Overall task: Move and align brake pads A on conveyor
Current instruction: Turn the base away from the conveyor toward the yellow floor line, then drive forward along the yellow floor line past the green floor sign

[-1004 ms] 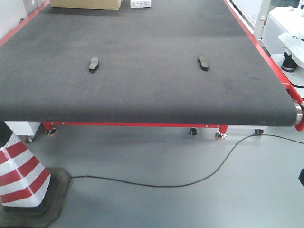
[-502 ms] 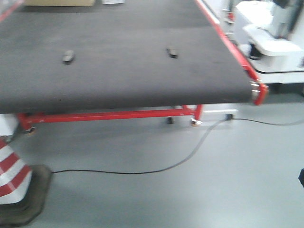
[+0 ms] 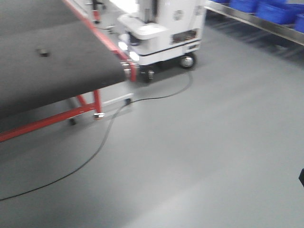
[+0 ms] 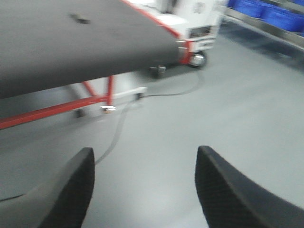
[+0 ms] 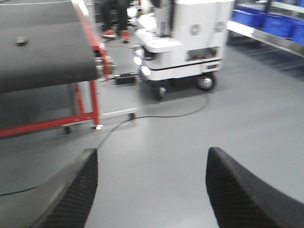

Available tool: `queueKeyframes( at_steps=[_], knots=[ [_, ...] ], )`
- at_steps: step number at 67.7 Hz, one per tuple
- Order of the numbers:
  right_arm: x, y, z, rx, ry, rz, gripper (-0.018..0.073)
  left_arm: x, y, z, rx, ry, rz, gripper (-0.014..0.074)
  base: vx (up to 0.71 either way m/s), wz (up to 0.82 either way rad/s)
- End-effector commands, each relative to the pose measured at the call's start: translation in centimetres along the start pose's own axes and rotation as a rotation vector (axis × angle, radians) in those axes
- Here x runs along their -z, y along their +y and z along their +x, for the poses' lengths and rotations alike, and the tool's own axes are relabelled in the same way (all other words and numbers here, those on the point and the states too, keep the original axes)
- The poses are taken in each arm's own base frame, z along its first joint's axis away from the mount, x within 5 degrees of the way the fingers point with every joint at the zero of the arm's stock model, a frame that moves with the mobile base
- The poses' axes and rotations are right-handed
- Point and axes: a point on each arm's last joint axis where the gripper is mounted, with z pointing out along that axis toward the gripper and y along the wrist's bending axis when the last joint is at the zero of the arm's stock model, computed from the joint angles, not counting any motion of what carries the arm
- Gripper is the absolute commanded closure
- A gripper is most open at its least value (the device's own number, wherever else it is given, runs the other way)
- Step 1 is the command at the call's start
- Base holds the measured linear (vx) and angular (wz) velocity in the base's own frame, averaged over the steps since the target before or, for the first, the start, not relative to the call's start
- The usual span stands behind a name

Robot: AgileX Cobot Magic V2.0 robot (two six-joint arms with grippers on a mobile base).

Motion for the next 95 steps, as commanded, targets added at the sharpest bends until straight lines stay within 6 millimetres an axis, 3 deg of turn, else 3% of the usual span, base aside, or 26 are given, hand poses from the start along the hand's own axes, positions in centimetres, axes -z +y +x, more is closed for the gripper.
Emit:
queueKeyframes(
  at_steps=[1,95],
  knots=[
    [0.14,-0.1,-1.47,0.011,-0.085,0.01,0.0092,0.25,-0.25,-1.27,0.004,-0.08,0.02,0.0146,-0.15,-0.87],
    [0.14,-0.1,-1.45,0.011,-0.083,0.01,0.0092,0.25,-0.25,-1.27,0.004,-0.08,0.02,0.0146,-0.14,-0.77]
  ],
)
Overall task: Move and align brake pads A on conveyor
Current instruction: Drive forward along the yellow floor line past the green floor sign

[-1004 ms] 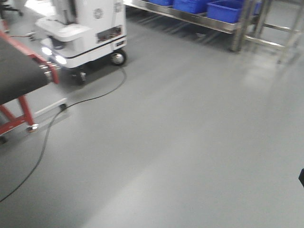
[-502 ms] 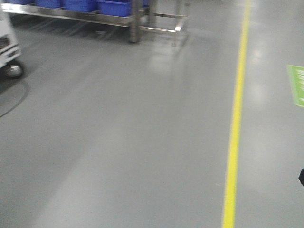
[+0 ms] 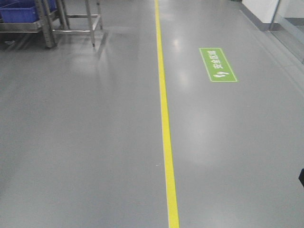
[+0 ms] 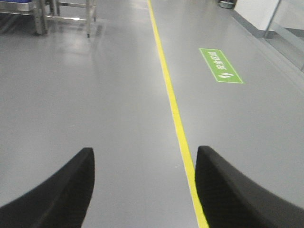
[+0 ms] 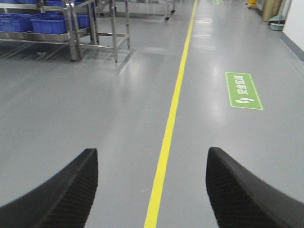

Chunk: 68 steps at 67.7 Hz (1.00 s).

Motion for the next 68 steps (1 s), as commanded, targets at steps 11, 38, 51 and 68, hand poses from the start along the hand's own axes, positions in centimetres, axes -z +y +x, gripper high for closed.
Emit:
queueKeyframes(
  at_steps=[11,38,51,68],
  knots=[
    [0.14,-0.1,-1.46,0.01,-0.083,0.011,0.0092,0.25,-0.24,-1.27,0.003,-0.08,0.02,0.0146,-0.06,-0.25],
    [0.14,-0.1,-1.46,0.01,-0.083,0.011,0.0092,0.25,-0.24,-1.27,0.003,-0.08,0.02,0.0146,0.02,-0.01],
    [0.14,-0.1,-1.46,0.01,-0.083,0.011,0.0092,0.25,-0.24,-1.27,0.003,-0.08,0.02,0.0146,0.09,-0.04],
    [0.14,-0.11,-1.47,0.01,-0.084,0.011,0.0092,0.25,-0.24,-1.27,0.003,-0.08,0.02,0.0146,0.18,-0.18]
  ],
)
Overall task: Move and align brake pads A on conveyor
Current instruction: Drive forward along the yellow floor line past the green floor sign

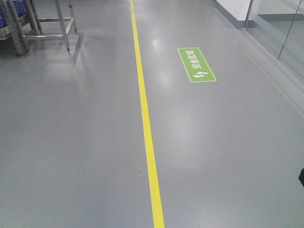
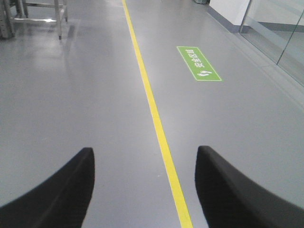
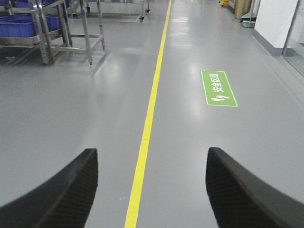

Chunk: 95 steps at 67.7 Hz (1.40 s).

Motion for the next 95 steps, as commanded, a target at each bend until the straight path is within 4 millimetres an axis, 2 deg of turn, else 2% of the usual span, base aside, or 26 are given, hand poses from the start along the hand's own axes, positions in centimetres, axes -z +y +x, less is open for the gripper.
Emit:
queueKeyframes(
  at_steps=[1,36,95],
  knots=[
    [0.14,-0.11,-1.47,0.01,-0.084,0.011,0.0092,0.25,-0.24,-1.27,0.003,-0.08,0.02,0.0146,0.24,-0.19],
    [0.14,-0.1,-1.46,0.01,-0.083,0.011,0.0092,0.25,-0.24,-1.27,0.003,-0.08,0.02,0.0146,0.36,-0.03],
    [0.14,-0.11,-1.47,0.01,-0.084,0.011,0.0092,0.25,-0.24,-1.27,0.003,-0.08,0.02,0.0146,0.55,0.09]
  ],
)
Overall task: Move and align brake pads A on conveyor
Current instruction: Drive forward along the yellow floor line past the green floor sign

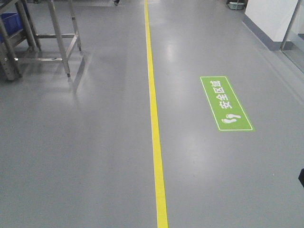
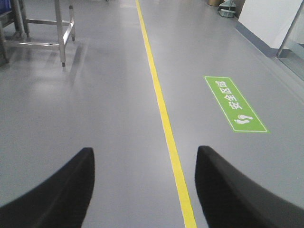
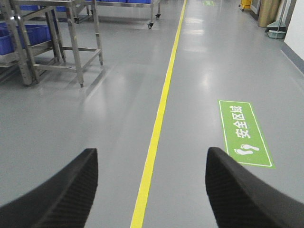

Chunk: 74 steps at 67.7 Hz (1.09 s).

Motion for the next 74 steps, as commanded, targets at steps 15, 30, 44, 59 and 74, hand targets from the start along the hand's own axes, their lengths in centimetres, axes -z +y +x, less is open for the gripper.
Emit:
queueKeyframes(
  at_steps=[15,30,44,59,74],
  knots=[
    [0.14,-0.11,-1.47,0.01,-0.084,0.011,0.0092,0.17,-0.25,-1.27,0.003,-0.076,0.019,0.0146,0.65,-0.1],
    [0.14,-0.11,-1.47,0.01,-0.084,0.011,0.0092,0.17,-0.25,-1.27,0.003,-0.076,0.019,0.0146,0.68,-0.06],
    [0.14,-0.1,-1.46,0.01,-0.083,0.011,0.0092,0.17,-0.25,-1.27,0.003,-0.076,0.019,0.0146,0.71,0.03],
    [0.14,-0.11,-1.47,0.01,-0.084,0.011,0.0092,0.17,-0.25,-1.27,0.003,-0.076,0.019,0.0146,0.71,0.09],
    [0.14,-0.11,-1.47,0.011,-0.084,0.011,0.0092,0.17,-0.25,-1.27,0.003,-0.076,0.019,0.0146,0.69,0.01]
  ],
)
